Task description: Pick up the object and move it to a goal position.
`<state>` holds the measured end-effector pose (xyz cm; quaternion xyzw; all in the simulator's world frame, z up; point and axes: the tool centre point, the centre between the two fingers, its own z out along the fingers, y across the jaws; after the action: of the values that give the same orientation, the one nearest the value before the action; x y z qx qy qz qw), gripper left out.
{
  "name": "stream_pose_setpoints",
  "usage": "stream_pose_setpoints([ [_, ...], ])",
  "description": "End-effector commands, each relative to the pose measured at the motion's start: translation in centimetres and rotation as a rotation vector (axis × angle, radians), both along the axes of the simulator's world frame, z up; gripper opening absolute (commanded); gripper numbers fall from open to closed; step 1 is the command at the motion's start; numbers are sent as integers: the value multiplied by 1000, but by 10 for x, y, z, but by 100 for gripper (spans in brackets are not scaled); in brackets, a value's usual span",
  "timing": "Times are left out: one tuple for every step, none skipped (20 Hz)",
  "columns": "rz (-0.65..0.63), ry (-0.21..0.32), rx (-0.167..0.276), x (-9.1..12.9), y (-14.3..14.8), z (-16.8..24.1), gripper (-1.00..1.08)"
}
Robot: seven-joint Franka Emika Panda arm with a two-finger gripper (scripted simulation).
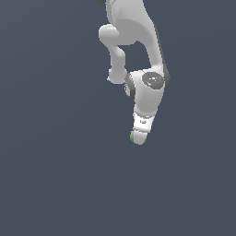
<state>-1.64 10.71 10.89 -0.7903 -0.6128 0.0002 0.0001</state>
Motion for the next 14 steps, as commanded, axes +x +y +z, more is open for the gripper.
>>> stream_pose_setpoints([
  [0,0,0,0,0,0,100],
  [0,0,0,0,0,0,100],
  [0,0,0,0,0,-2,100],
  [1,0,0,0,0,-3,100],
  [1,0,0,0,0,-6,100],
  [1,0,0,0,0,-9,100],
  [2,0,0,0,0,-14,100],
  [2,0,0,-1,0,-18,100],
  [3,0,0,-1,0,-24,100],
  [4,0,0,-1,0,-30,100],
  [5,0,0,-1,0,-35,100],
  [5,0,0,-1,0,-39,100],
  [5,0,0,-1,0,-43,100],
  [6,0,0,-1,0,-46,100],
])
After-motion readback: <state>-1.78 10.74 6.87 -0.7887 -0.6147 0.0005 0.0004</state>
